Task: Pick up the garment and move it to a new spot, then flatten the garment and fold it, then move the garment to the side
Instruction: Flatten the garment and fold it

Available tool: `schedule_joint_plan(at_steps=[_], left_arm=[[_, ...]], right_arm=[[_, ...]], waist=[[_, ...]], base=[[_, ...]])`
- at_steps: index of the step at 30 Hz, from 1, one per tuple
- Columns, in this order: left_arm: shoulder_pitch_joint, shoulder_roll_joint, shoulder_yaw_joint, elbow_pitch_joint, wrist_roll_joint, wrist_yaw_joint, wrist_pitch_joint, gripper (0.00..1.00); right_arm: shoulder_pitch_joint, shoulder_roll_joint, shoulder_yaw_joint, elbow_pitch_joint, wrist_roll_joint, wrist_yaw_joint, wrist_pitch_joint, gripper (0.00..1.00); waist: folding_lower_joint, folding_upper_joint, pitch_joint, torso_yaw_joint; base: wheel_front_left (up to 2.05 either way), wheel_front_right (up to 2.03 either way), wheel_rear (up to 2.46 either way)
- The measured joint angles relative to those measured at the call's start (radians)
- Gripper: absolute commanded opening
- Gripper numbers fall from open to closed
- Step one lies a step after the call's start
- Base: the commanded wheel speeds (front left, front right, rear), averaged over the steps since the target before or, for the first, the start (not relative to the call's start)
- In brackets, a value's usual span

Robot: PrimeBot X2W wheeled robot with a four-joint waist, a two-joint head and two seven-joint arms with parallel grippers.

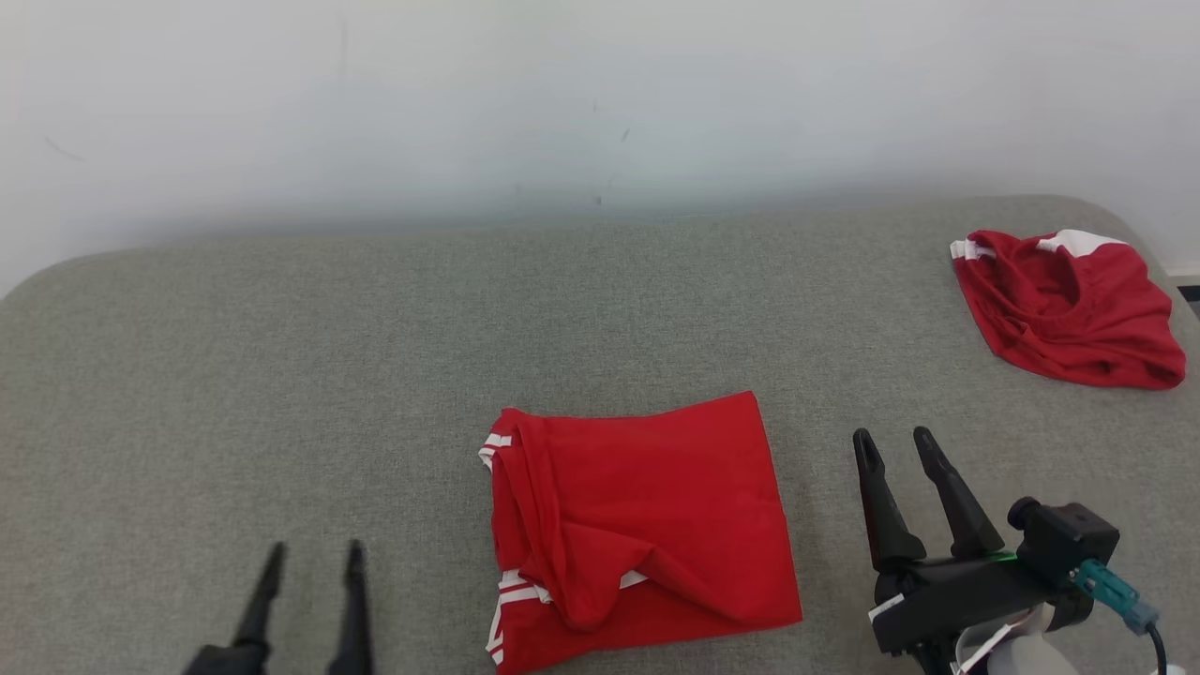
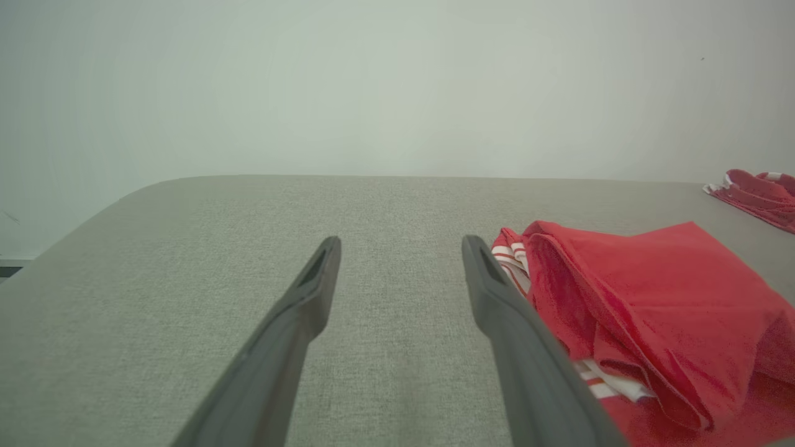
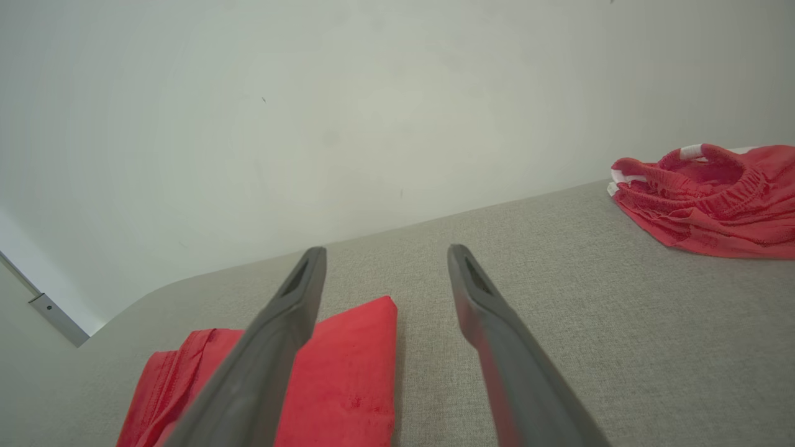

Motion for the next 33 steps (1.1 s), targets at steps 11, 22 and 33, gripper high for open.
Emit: schedule_joint_plan(at_steps=[11,22,33], left_arm=[[-0.005,0.011,-0.330,0.112,-0.060,-0.002,0.000,1.00],[-0.073,0.006,-0.423,0.256,-0.132,-0.002,0.000,1.00],[-0.119,0.021,-0.398,0.300,-0.145,-0.002,0.000,0.00]], right_arm=[[0.033,0.035,-0.019,-0.025,-0.036,0.000,0.000,1.00],[0.046,0.055,-0.027,-0.031,-0.050,0.000,-0.002,1.00],[0.052,0.054,-0.047,-0.033,-0.058,0.000,-0.002,1.00]], waist=[[0.0000,0.0000,0.014,-0.034],[0.0001,0.0000,0.031,-0.093],[0.0000,0.0000,0.030,-0.118]], base=[[0.00,0.00,0.00],[0.00,0.00,0.00],[0.00,0.00,0.00]])
